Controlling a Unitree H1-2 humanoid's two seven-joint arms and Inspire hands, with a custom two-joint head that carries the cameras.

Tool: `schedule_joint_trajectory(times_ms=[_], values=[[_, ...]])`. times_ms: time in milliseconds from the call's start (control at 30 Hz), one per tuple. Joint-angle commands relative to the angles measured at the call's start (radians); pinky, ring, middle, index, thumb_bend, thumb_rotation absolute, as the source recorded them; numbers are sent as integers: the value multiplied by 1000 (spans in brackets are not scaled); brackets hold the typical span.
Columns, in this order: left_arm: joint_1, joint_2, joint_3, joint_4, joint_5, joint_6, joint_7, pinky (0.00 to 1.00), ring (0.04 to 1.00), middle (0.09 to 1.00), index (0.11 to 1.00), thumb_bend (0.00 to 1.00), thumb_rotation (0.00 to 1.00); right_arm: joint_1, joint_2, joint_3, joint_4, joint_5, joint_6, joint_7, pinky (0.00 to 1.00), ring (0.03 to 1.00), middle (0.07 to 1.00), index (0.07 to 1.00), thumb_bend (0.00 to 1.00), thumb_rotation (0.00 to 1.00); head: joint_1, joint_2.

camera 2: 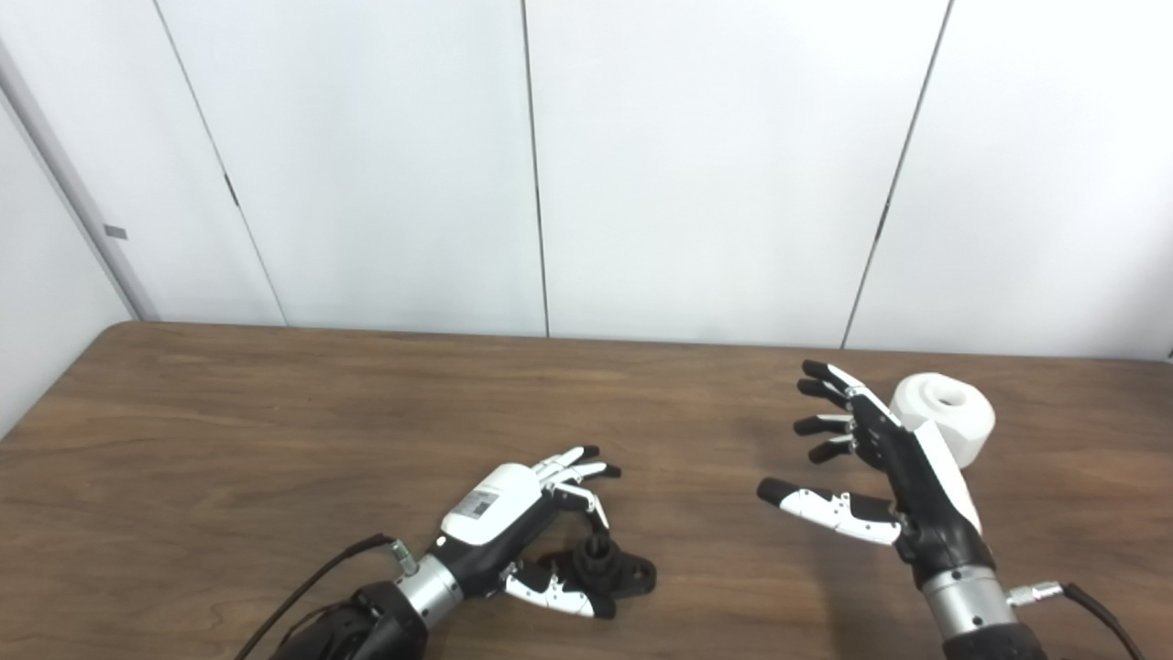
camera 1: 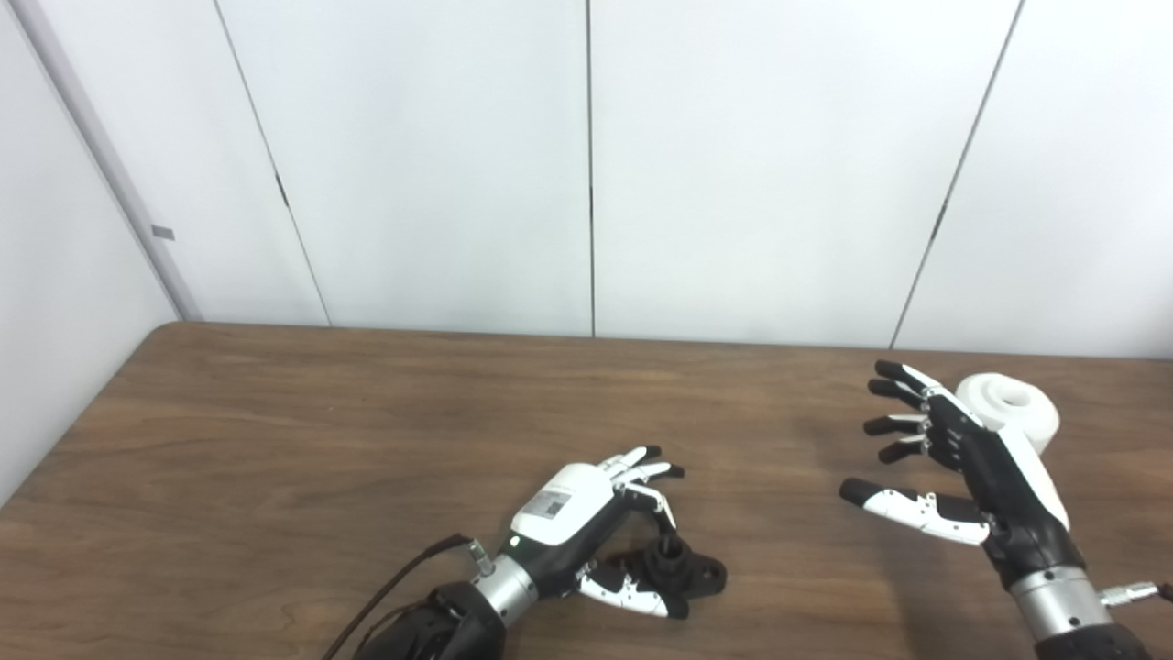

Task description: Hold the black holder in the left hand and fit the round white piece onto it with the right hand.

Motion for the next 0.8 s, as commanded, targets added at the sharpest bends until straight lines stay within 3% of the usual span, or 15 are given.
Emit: schedule_joint_trajectory(times_ms=[0, 200, 333, 367, 567, 667, 767], values=[[45, -19, -59, 83, 62, 1, -44, 933, 978, 900, 478, 524, 65, -44, -15, -16, -32, 19, -22, -9, 587, 705, 842, 870, 662, 369, 0, 2], [44, -7, -53, 118, 80, -17, 2, 946, 976, 891, 478, 524, 63, -71, -31, -46, -79, 27, 14, -12, 616, 719, 841, 873, 687, 368, -88, -5], [45, 16, -47, 148, 91, -57, 30, 912, 962, 879, 479, 524, 61, -136, -97, -67, -74, -42, 23, -19, 554, 682, 810, 841, 723, 322, -207, -31], [46, 20, -44, 148, 91, -60, 29, 906, 960, 880, 479, 524, 60, -149, -109, -70, -70, -58, 26, -23, 542, 677, 805, 832, 737, 310, -207, -31], [62, 43, -27, 134, 82, -51, 5, 884, 949, 876, 480, 525, 60, -247, -200, -123, 20, -106, 24, -46, 551, 703, 816, 825, 746, 302, -307, -54], [66, 51, -23, 135, 85, -65, 10, 890, 949, 875, 480, 525, 58, -278, -246, -146, 87, -129, 30, -65, 595, 743, 835, 832, 741, 316, -343, -67], [72, 55, -19, 140, 92, -92, 36, 829, 916, 851, 480, 524, 56, -293, -284, -161, 155, -160, 60, -84, 672, 803, 860, 844, 765, 366, -371, -78]])
